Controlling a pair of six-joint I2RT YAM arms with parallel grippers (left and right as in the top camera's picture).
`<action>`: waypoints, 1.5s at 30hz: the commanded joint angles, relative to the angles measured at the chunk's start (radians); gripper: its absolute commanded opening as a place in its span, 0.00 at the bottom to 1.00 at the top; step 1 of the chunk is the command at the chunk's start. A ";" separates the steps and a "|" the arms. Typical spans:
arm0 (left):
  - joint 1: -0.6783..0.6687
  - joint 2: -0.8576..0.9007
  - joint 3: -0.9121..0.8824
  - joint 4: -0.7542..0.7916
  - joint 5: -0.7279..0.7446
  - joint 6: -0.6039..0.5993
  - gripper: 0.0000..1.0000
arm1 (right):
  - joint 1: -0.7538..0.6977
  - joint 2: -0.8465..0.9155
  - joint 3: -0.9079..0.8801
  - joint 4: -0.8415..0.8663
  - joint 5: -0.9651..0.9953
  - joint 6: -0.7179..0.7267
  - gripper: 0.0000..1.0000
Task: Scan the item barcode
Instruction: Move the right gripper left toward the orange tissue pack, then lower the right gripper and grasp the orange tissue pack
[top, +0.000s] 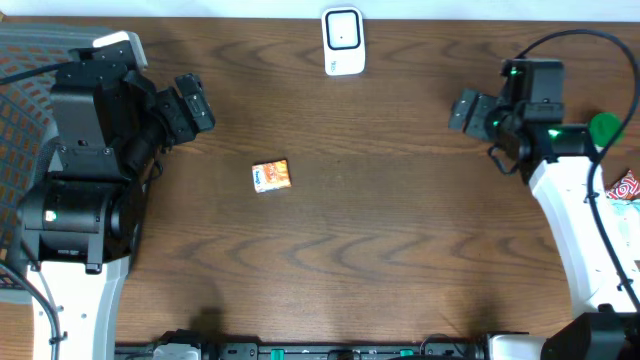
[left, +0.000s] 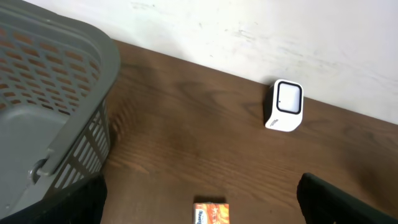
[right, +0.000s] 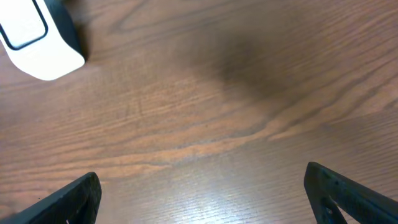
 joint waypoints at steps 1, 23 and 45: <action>0.005 0.000 0.011 0.000 -0.013 0.009 0.98 | 0.025 -0.002 -0.034 -0.002 0.032 0.045 0.99; 0.005 0.000 0.011 0.000 -0.013 0.009 0.98 | 0.410 0.255 -0.080 0.285 -0.283 0.040 0.99; 0.005 0.000 0.011 0.000 -0.013 0.009 0.98 | 0.789 0.456 -0.065 0.691 0.269 0.204 0.99</action>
